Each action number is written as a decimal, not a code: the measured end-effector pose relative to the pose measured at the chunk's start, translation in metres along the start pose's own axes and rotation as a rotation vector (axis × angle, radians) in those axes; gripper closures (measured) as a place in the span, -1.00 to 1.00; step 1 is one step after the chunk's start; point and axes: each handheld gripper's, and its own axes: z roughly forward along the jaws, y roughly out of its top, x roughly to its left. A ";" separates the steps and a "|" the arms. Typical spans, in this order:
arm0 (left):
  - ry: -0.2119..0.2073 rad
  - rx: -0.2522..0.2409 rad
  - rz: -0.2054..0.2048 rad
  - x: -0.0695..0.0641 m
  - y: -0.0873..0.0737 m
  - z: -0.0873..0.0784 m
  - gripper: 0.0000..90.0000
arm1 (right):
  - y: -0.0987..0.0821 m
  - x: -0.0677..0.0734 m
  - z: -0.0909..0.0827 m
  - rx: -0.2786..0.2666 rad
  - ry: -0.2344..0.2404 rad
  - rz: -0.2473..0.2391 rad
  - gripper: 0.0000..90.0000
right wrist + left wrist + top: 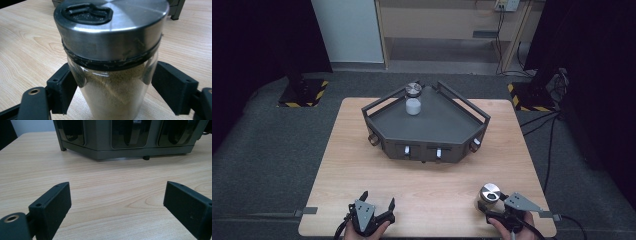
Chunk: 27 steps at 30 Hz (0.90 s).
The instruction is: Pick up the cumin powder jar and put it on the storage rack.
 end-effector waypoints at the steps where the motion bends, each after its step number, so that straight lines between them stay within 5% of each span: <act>1: 0.000 0.000 -0.001 0.000 0.000 0.000 -0.85 | 0.000 0.000 0.001 -0.002 0.004 -0.003 -0.42; 27: -0.013 0.010 -0.004 0.000 -0.001 0.001 -0.85 | 0.012 0.004 0.003 0.027 0.004 -0.083 -0.31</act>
